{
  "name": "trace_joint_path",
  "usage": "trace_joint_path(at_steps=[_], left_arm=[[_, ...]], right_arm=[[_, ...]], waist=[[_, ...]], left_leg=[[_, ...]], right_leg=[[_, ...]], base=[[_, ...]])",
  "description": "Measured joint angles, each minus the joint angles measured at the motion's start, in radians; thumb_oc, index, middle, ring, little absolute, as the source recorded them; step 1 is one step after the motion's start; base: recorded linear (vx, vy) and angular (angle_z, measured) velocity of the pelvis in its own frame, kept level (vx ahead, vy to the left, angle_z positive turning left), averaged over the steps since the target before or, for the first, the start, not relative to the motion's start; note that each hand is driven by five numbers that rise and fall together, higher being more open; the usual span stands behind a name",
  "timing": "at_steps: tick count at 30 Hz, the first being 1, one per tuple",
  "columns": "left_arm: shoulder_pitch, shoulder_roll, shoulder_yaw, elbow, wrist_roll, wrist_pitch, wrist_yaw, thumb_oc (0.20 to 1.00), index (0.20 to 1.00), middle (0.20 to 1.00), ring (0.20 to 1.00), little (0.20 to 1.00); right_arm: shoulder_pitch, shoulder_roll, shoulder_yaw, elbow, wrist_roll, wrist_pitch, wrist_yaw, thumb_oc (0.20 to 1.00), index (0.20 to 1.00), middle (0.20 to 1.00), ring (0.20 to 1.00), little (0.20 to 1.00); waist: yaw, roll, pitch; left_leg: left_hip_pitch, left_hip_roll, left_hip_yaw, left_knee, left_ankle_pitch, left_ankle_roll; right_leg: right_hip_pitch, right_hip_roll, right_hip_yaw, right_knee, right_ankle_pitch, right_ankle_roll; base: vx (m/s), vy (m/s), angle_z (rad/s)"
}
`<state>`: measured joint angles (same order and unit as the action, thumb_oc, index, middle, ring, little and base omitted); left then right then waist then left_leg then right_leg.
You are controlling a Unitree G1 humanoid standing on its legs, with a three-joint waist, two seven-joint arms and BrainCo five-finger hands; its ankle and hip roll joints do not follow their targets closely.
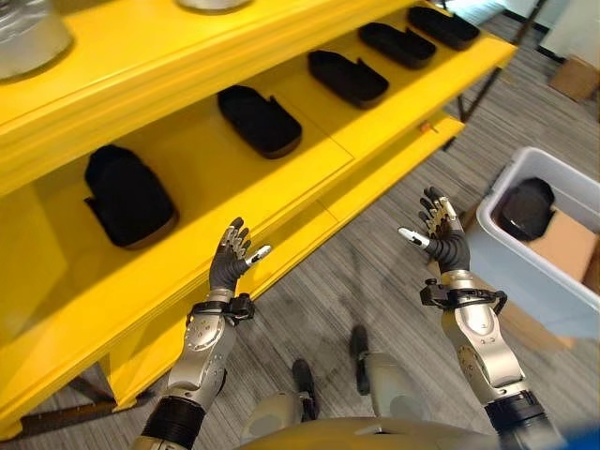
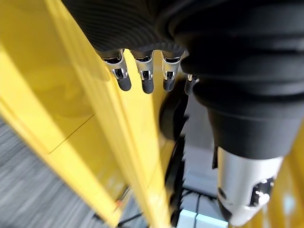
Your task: Move parts from the plastic box to the shelf.
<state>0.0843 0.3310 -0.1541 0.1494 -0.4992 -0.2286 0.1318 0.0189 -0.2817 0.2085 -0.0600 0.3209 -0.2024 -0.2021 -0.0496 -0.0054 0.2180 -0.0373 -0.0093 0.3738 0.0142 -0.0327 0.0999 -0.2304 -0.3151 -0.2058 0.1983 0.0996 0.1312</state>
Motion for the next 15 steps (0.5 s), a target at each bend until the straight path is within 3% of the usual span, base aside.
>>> trace_joint_path(at_steps=[1,2,3,5,6,7,8,10,12,14,15], left_arm=[[0.000,0.000,-0.001,0.000,0.000,0.000,0.000,1.000,1.000,1.000,1.000,1.000],[-0.005,0.000,0.000,0.004,-0.001,0.002,0.003,1.000,1.000,1.000,1.000,1.000],[-0.009,0.004,0.001,0.004,-0.001,0.002,0.006,1.000,1.000,1.000,1.000,1.000],[-0.016,0.004,0.016,0.004,-0.001,0.002,0.007,1.000,1.000,1.000,1.000,1.000],[-0.014,0.009,0.020,0.003,-0.001,0.002,0.007,1.000,1.000,1.000,1.000,1.000],[-0.014,0.009,0.020,0.003,-0.001,0.002,0.007,1.000,1.000,1.000,1.000,1.000],[-0.006,-0.013,0.021,0.027,-0.002,0.005,0.008,1.000,1.000,1.000,1.000,1.000],[0.015,-0.029,0.016,0.019,-0.001,0.007,0.005,1.000,1.000,1.000,1.000,1.000],[0.018,-0.072,0.007,0.020,-0.003,0.007,0.008,1.000,1.000,1.000,1.000,1.000],[0.015,-0.075,0.005,0.019,-0.003,0.007,0.005,1.000,1.000,1.000,1.000,1.000],[0.007,-0.077,0.006,0.021,-0.008,0.006,0.008,1.000,1.000,1.000,1.000,1.000]], right_arm=[[0.004,0.002,0.001,0.001,0.000,0.002,-0.001,1.000,1.000,1.000,1.000,1.000],[0.003,0.007,0.005,0.006,-0.005,0.007,-0.003,1.000,1.000,1.000,1.000,1.000],[-0.004,0.009,0.013,0.015,-0.014,0.012,-0.002,1.000,1.000,1.000,1.000,1.000],[-0.010,0.005,0.027,0.023,-0.023,0.028,-0.002,1.000,1.000,1.000,1.000,1.000],[0.001,0.006,0.028,0.021,-0.029,0.033,-0.001,1.000,1.000,1.000,1.000,1.000],[0.002,0.006,0.028,0.021,-0.030,0.033,-0.001,1.000,1.000,1.000,1.000,1.000],[0.021,-0.019,0.021,0.027,-0.030,0.037,-0.001,1.000,1.000,1.000,1.000,1.000],[0.024,-0.036,-0.006,0.028,-0.030,0.037,-0.005,1.000,1.000,1.000,1.000,1.000],[0.029,-0.058,-0.061,0.040,-0.030,0.039,-0.010,1.000,1.000,1.000,1.000,1.000],[0.020,-0.077,-0.079,0.039,-0.030,0.037,-0.022,1.000,1.000,1.000,1.000,1.000],[0.008,-0.094,-0.080,0.053,-0.030,0.033,-0.024,1.000,1.000,1.000,1.000,1.000]], waist=[[-0.003,0.001,0.000],[-0.007,-0.003,-0.001],[0.010,-0.014,-0.006],[0.005,-0.045,-0.016],[0.009,-0.068,-0.020],[0.009,-0.069,-0.021],[0.007,-0.072,-0.052],[0.001,-0.046,-0.063],[-0.030,-0.006,-0.067],[-0.055,0.001,-0.072],[-0.077,0.011,-0.076]], left_leg=[[0.000,0.006,0.003,-0.006,0.001,-0.002],[0.002,0.012,0.017,-0.011,0.002,-0.029],[0.003,0.014,0.039,-0.012,0.017,-0.033],[0.010,0.013,0.056,-0.009,0.023,-0.077],[0.030,0.019,0.056,-0.019,0.037,-0.101],[0.030,0.019,0.055,-0.019,0.037,-0.102],[0.053,0.056,0.050,-0.048,0.057,-0.148],[0.050,0.092,0.008,-0.046,0.073,-0.171],[0.043,0.166,-0.046,-0.027,0.073,-0.192],[0.054,0.210,-0.073,-0.030,0.078,-0.184],[0.050,0.241,-0.082,-0.021,0.067,-0.199]], right_leg=[[0.044,-0.043,-0.003,-0.051,0.001,0.022],[0.084,-0.091,-0.052,-0.088,0.010,0.056],[0.106,-0.138,-0.123,-0.133,0.029,0.086],[0.152,-0.181,-0.148,-0.194,0.063,0.126],[0.180,-0.152,-0.130,-0.221,0.066,0.126],[0.180,-0.152,-0.130,-0.221,0.066,0.126],[0.218,-0.073,-0.120,-0.270,0.060,0.115],[0.232,-0.007,-0.106,-0.286,0.040,0.079],[0.235,0.074,-0.107,-0.271,0.008,0.035],[0.222,0.119,-0.104,-0.256,-0.013,0.009],[0.200,0.152,-0.094,-0.238,-0.028,-0.004]], base=[[0.10,-0.199,-0.52],[0.07,-0.228,-0.44],[0.18,-0.294,-0.47],[0.17,-0.218,-0.30],[0.17,-0.264,-0.06],[0.11,-0.207,-0.07],[0.15,-0.321,-0.13],[0.13,-0.308,-0.23],[0.07,-0.236,-0.17],[0.11,-0.327,-0.30],[0.11,-0.252,-0.49]])
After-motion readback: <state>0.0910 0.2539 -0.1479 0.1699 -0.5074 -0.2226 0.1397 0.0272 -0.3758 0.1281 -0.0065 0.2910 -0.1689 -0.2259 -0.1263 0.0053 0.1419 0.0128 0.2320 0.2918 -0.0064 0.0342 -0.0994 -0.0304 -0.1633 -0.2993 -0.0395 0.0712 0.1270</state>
